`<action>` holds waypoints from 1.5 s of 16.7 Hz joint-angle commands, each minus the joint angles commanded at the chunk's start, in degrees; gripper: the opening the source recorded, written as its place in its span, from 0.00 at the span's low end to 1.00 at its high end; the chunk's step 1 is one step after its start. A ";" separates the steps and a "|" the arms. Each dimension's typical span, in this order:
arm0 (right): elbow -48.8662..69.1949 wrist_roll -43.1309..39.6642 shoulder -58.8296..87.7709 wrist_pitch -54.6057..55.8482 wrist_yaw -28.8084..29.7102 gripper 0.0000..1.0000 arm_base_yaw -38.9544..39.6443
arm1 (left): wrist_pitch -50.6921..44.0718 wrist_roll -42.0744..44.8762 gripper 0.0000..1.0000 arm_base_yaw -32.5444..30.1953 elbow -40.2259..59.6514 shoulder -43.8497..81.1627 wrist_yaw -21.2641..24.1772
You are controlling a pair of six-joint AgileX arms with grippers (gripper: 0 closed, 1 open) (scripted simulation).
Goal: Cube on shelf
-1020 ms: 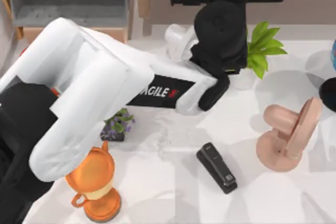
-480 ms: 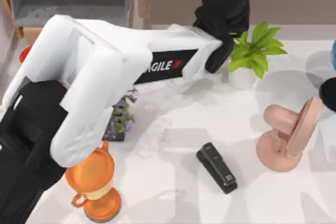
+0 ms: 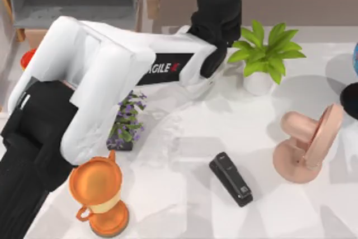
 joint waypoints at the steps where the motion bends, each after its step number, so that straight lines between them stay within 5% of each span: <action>1: 0.00 0.00 0.00 0.00 0.00 1.00 0.00 | 0.00 0.00 0.00 0.00 0.00 0.00 0.00; 14: 0.00 0.00 0.00 0.00 0.00 1.00 0.00 | 0.00 0.00 0.98 0.00 0.00 0.00 0.00; 25: 0.00 0.00 0.00 0.00 0.00 1.00 0.00 | 0.01 0.00 1.00 -0.15 0.00 -0.03 0.01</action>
